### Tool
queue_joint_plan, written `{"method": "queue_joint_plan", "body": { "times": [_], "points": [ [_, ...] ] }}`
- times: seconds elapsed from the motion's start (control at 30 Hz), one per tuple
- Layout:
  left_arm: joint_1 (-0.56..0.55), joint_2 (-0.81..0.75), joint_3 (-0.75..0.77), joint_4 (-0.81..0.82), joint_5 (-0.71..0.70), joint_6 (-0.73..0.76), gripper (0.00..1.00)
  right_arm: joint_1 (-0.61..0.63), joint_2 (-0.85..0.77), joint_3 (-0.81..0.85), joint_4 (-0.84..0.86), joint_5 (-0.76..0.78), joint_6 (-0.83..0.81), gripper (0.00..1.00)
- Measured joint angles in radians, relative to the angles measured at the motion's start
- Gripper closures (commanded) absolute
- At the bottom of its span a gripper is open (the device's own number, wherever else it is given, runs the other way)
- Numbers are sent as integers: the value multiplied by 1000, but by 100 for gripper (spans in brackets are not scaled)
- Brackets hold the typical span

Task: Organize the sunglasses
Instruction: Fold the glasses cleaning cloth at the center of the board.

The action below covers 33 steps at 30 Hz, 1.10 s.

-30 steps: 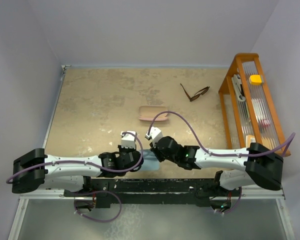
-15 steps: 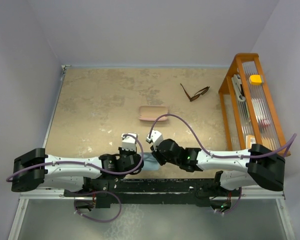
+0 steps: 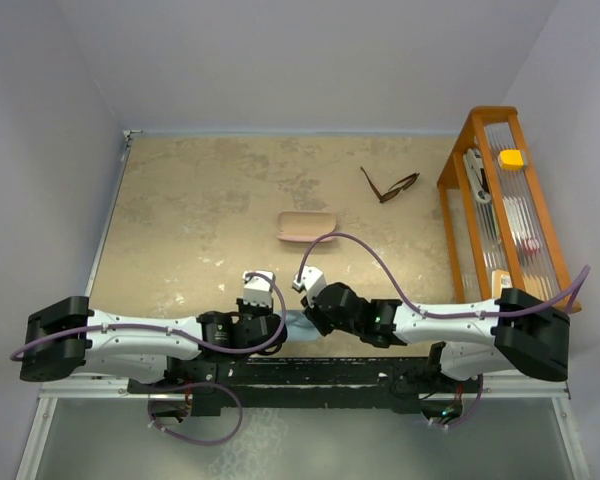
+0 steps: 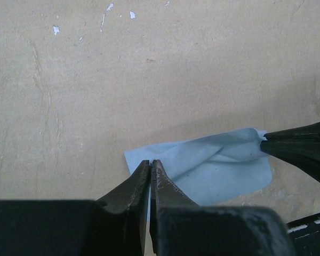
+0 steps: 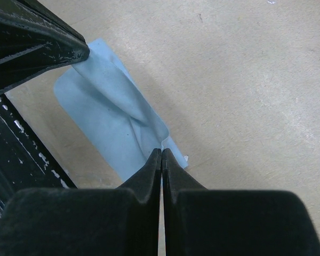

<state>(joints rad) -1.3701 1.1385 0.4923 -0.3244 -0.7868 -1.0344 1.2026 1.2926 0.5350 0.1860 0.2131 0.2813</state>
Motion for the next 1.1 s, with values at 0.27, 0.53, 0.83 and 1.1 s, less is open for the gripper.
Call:
{"method": "queue_joint_plan", "body": {
  "times": [0.27,0.53,0.83,1.1],
  "points": [
    [-16,0,0,-6,-10,-7,100,8,-4,-3,-2,6,-1,100],
    [-19,0,0,-6,-15,-7,100,8,-4,-3,-1,33,-5,100],
    [-30,-14,-8,-13,-14,-23,100,8,-28,-5,1,3,-4,100],
    [-40,-31,-11,-36,-10,-26,100,9,-35,-40,3,-37,4,100]
  ]
}}
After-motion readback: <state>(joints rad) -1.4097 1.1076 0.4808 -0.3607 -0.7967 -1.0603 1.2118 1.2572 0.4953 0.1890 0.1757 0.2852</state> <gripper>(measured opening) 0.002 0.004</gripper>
